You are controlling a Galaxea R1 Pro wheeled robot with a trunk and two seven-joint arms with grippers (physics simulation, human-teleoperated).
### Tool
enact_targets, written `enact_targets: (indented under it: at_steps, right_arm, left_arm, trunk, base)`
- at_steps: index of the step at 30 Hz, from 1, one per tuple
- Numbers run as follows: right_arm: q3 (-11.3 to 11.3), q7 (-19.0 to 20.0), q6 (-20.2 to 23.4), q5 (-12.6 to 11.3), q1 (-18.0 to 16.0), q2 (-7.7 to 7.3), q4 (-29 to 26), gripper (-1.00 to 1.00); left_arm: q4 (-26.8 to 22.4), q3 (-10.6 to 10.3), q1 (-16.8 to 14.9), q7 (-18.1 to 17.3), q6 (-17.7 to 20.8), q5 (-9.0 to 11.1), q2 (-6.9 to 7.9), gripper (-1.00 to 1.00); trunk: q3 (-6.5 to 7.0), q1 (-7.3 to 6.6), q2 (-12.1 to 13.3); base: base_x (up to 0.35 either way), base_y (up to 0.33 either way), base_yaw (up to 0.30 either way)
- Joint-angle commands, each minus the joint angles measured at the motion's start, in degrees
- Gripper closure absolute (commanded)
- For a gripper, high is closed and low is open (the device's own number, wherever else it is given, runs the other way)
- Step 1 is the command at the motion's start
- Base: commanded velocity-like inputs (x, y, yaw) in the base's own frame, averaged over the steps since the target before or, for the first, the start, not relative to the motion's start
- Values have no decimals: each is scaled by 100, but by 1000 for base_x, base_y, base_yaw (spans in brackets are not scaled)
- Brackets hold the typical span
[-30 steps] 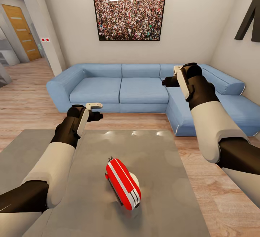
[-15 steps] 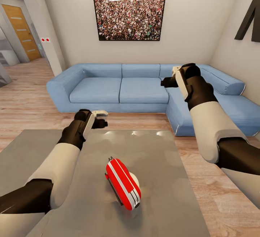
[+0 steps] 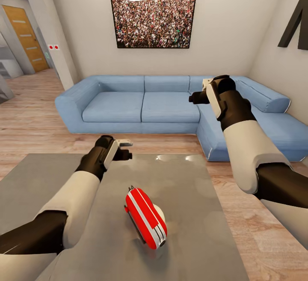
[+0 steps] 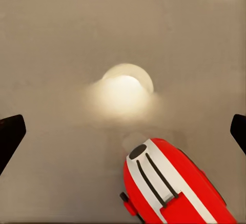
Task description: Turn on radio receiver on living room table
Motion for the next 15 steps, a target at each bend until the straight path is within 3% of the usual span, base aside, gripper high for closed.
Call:
enact_targets:
  at_steps: [1,15]
  right_arm:
    - [0,-2,0,0,1,0,0,-100]
    - [1,-5,0,0,1,12,1,-100]
  left_arm:
    - [42,0,0,0,2,12,-4,-100]
    - [582,-1,0,0,5,196,-24,-100]
  trunk:
    - [0,0,0]
    - [0,0,0]
  base:
    - [0,0,0]
    - [0,0,0]
